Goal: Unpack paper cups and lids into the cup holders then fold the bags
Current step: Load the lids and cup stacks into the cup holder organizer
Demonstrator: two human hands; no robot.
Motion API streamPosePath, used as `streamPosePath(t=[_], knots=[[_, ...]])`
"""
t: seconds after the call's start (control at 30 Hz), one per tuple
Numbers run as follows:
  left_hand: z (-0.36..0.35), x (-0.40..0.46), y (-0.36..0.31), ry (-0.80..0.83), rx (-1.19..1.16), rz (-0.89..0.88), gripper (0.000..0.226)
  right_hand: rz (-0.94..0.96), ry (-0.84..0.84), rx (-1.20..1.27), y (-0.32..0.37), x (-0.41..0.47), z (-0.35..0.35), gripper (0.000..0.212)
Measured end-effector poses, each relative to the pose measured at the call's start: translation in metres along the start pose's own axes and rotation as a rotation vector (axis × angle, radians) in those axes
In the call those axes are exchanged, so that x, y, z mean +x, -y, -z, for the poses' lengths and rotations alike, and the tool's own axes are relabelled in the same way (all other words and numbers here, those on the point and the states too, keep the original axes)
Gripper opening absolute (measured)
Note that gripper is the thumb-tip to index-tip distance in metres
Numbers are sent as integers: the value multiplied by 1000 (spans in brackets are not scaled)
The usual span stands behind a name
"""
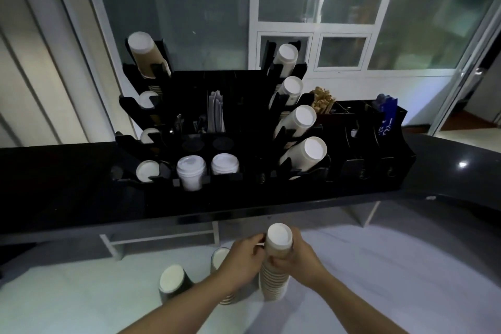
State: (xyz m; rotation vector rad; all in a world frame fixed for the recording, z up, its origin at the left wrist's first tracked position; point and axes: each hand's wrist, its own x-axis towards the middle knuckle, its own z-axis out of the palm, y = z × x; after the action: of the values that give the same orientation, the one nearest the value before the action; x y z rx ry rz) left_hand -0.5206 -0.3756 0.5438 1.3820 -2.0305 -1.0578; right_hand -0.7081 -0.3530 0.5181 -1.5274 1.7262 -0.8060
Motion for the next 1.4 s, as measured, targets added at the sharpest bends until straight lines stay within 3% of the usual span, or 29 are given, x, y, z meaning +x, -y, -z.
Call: streamPosePath(t=[0.17, 0.33, 0.6, 0.9, 1.2, 1.4], knots=[[5, -6, -5, -16, -69, -30, 41, 57, -42, -27, 11, -4, 9, 71], [34, -8, -19, -146, -117, -193, 39, 180, -76, -9, 59, 1, 38, 76], [133, -4, -55, -305, -59, -444, 59, 504, -188, 56, 211, 18, 84, 79], [273, -6, -108, -641, 81, -620, 76, 781, -256, 100, 383, 30, 102, 70], [395, 5, -100, -821, 261, -636, 74, 899, -326, 205, 485, 67, 58, 76], [432, 12, -51, -813, 219, -481, 51, 882, -337, 214, 511, 102, 24, 87]])
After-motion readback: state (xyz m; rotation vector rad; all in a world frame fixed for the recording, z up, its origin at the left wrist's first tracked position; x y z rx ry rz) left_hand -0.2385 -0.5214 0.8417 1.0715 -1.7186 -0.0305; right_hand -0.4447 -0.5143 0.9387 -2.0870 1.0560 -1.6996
